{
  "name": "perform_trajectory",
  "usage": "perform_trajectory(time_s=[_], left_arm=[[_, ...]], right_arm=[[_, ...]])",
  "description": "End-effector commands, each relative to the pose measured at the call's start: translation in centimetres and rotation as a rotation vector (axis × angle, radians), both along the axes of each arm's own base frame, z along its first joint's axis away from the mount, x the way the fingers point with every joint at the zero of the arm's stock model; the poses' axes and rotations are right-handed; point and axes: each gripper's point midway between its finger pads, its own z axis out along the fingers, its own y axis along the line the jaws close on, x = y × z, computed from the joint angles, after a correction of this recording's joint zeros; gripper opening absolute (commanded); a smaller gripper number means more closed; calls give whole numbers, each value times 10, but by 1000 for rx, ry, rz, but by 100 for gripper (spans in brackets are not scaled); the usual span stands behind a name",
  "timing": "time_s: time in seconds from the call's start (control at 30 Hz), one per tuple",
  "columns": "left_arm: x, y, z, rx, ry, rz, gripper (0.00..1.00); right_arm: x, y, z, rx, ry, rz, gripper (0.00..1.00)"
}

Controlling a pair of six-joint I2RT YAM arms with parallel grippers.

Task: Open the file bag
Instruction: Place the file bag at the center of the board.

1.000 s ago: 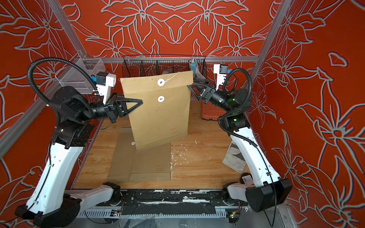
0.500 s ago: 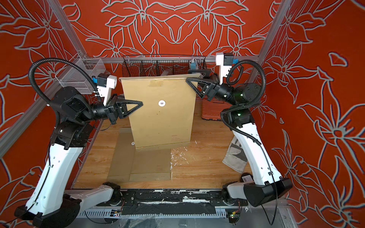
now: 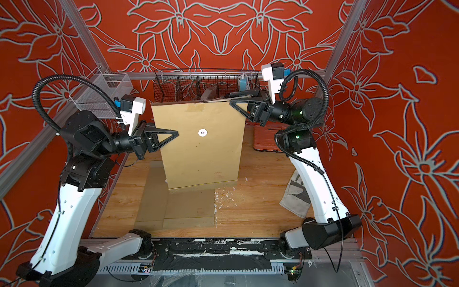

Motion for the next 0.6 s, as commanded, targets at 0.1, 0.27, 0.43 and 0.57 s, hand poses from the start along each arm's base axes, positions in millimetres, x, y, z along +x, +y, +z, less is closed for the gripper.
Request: perform_trajectory(time_s=[0.1, 0.27, 0.43, 0.57], left_arm=[[-7, 2, 2, 2, -36, -7, 0], [-6, 2, 0, 2, -34, 2, 0], [3, 5, -3, 0, -21, 61, 3], [27, 14, -18, 20, 38, 215, 54]], right_arm=[[-20, -3, 13, 4, -66, 30, 23], [-22, -4, 12, -3, -70, 26, 4], [-21, -4, 5, -23, -68, -3, 0], [-7, -7, -12, -68, -22, -141, 0]])
